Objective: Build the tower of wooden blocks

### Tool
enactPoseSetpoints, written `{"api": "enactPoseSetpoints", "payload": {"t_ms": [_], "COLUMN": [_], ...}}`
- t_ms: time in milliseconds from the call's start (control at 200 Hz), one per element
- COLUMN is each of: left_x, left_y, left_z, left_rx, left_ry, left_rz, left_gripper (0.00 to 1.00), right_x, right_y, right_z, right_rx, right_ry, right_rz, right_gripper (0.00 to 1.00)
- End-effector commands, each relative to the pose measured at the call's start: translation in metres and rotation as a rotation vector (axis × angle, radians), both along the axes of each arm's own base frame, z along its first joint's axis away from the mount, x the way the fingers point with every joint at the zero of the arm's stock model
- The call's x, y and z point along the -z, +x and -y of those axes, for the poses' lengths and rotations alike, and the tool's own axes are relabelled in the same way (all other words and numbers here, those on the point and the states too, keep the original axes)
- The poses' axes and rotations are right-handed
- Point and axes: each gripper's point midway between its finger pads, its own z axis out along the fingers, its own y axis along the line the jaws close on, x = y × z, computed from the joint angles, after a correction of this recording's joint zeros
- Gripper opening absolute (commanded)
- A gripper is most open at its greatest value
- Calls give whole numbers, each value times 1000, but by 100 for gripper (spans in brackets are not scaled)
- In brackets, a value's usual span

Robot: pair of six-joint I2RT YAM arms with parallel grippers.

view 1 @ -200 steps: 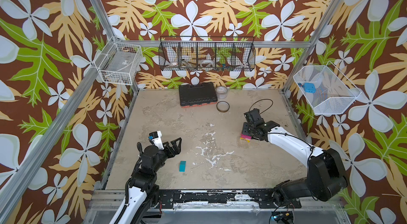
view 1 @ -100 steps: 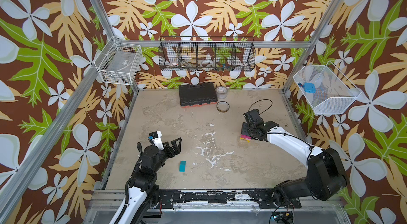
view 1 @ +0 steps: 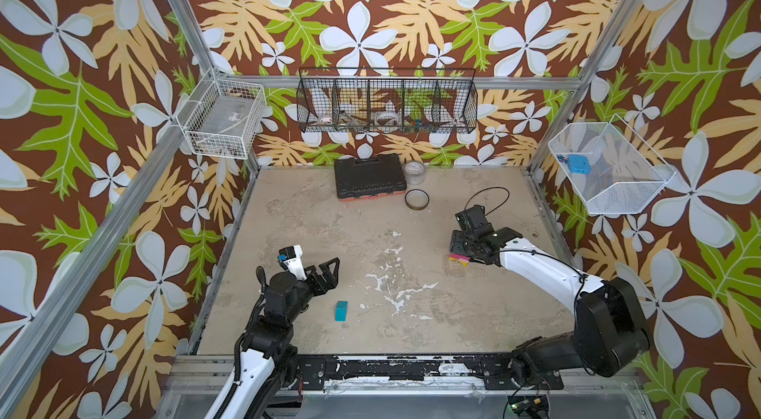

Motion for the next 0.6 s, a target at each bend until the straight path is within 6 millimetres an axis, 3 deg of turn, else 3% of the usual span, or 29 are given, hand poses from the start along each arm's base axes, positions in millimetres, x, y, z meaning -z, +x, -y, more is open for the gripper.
{"api": "enactPoseSetpoints", "payload": {"t_ms": [0,596], "left_x": [-4,-4], "left_y": [1,1], "left_z": [1,1], "left_rx": [2,2], "left_ry": [-16,-17], "left_rz": [16,15], "left_gripper": [99,99], "right_x": [-4,-2], "right_y": [1,2], "right_z": [0,0], "right_rx": [10,28], "right_ry": [5,18], "right_rz": [17,20], "right_gripper": [71,57]}}
